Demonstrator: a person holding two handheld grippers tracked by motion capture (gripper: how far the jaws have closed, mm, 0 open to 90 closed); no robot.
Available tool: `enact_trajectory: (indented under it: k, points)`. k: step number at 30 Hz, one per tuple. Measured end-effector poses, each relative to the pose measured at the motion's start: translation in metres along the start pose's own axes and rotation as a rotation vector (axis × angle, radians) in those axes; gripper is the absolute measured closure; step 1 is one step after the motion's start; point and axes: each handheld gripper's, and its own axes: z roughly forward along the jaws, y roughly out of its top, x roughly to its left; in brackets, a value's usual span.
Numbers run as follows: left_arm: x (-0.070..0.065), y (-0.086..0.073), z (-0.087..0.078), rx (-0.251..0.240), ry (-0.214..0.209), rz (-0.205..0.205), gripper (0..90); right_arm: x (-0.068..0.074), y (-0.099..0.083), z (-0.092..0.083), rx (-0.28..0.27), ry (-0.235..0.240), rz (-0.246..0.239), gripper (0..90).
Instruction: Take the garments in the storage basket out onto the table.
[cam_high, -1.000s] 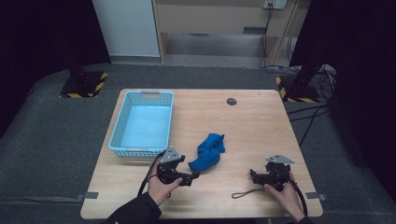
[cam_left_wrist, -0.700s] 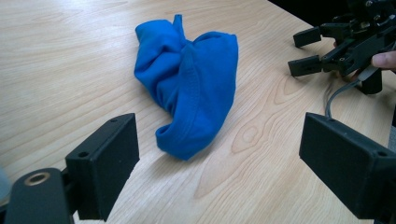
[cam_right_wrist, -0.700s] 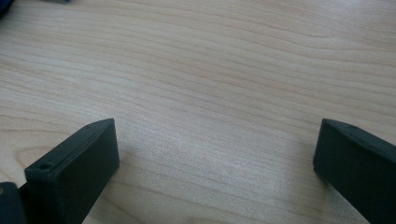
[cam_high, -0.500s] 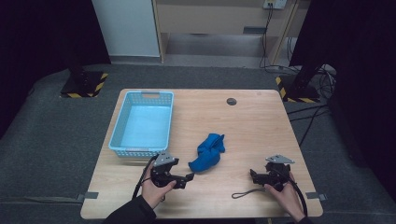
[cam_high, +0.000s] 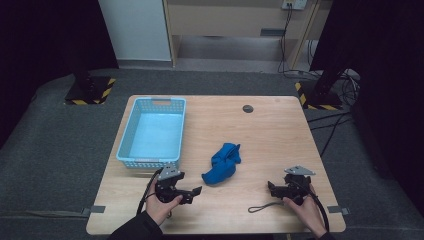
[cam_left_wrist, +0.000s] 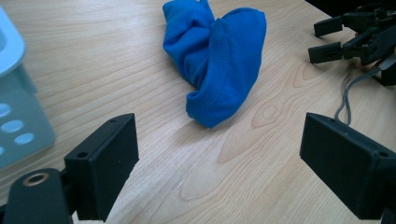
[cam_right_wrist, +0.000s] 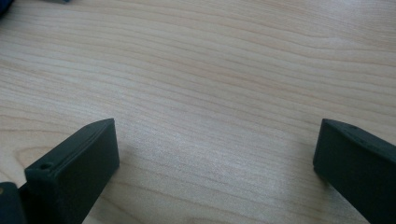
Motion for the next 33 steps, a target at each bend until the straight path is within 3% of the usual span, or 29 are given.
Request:
enact_trajectory:
  k: [16,33]
  points:
    - [0.011,-0.009,-0.008,0.015,0.028,-0.047,10.4,0.0,0.0,0.0,0.0,0.0,0.0,0.5]
    - [0.02,-0.017,-0.009,0.058,0.059,-0.069,10.3,0.0,0.0,0.0,0.0,0.0,0.0,0.5]
